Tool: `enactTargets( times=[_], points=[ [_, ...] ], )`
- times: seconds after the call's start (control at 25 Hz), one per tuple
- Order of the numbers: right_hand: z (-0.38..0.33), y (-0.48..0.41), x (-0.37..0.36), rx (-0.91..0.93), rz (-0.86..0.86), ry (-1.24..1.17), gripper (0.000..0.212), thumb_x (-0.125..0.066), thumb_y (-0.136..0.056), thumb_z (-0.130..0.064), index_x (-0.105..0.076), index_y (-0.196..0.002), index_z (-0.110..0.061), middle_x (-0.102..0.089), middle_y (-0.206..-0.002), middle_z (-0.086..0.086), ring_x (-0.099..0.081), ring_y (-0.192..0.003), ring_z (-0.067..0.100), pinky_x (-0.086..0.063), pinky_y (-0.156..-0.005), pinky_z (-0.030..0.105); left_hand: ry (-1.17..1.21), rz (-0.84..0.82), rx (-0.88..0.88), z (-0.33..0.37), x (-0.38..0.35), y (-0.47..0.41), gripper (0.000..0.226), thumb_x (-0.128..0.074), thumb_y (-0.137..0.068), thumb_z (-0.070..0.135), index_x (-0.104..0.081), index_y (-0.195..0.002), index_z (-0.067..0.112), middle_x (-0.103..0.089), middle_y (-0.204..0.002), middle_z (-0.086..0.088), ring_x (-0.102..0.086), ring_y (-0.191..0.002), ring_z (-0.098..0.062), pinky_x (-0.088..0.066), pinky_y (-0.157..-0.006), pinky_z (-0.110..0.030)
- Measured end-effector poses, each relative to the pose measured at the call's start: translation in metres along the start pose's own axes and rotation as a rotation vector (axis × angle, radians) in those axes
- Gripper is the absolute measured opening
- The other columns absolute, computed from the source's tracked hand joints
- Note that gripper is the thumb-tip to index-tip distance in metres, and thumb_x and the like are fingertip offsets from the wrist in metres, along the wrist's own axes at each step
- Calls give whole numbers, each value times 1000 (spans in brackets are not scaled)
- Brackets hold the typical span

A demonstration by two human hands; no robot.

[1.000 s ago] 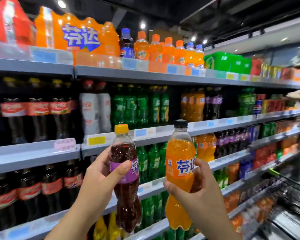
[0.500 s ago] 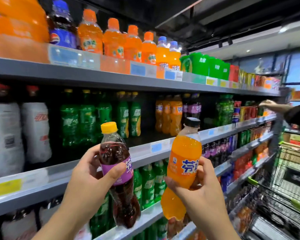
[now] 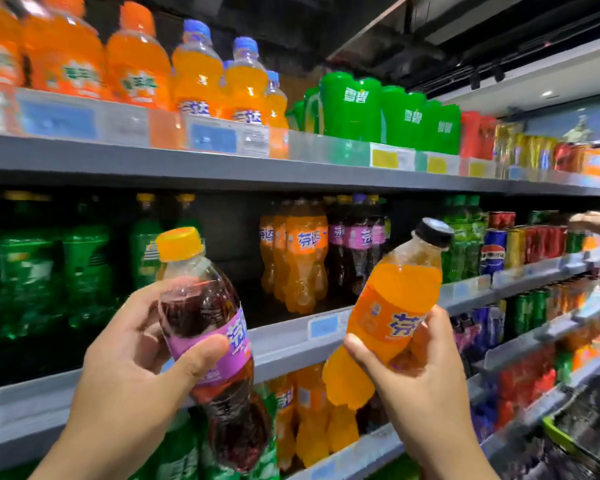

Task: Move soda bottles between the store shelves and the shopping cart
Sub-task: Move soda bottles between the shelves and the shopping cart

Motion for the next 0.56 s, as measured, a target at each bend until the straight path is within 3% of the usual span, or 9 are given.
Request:
enactTargets(
  times=[0.12, 0.24, 0.4, 0.48, 0.56],
  points=[
    [13, -54, 13, 73, -11, 0, 64, -85, -62, -56, -57, -113, -32, -72, -101, -18, -71, -89, -1, -55, -75, 13, -46, 22, -43, -4, -34, -11, 60, -89, -61, 43, -66, -116, 48, -78, -103, 7, -75, -85, -8, -58, -65, -14],
    [26, -101, 10, 111, -22, -20, 64, -86, -65, -52, -55, -116, -28, -70, -103, -17, -70, -93, -1, -56, -77, 16, -60, 35, -62, -8, -51, -16, 56, -78, -65, 34, -66, -117, 46, -77, -106, 7, -75, -88, -8, -58, -65, -14],
    [48, -142, -13, 90, -41, -13, 73, -90, -66, -49, -53, -126, -28, -69, -113, -11, -69, -100, 5, -60, -88, 36, -55, 76, -56, -13, -54, -26, 58, -86, -69, 49, -66, -122, 37, -76, -112, 9, -74, -95, -8, -57, -75, -15],
    [55, -155, -23, 79, -39, 6, 74, -89, -68, -53, -52, -128, -32, -67, -115, -16, -66, -100, 1, -59, -89, 34, -60, 70, -40, -14, -54, -31, 67, -82, -65, 65, -65, -123, 35, -75, -113, 8, -74, -95, -10, -58, -75, -18],
    [59, -164, -30, 73, -46, 21, 78, -87, -68, -57, -48, -133, -35, -62, -114, -23, -63, -99, -3, -55, -85, 24, -56, 54, -32, -16, -55, -35, 63, -85, -66, 55, -66, -124, 37, -75, -112, 8, -74, -95, -9, -59, -74, -19]
  ],
)
Point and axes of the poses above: each hand's wrist, its own y-axis away from the middle knuckle, its own x-axis out of the back of the hand, z = x × y, the point moved 6 cm from there along -y, towards the middle knuckle
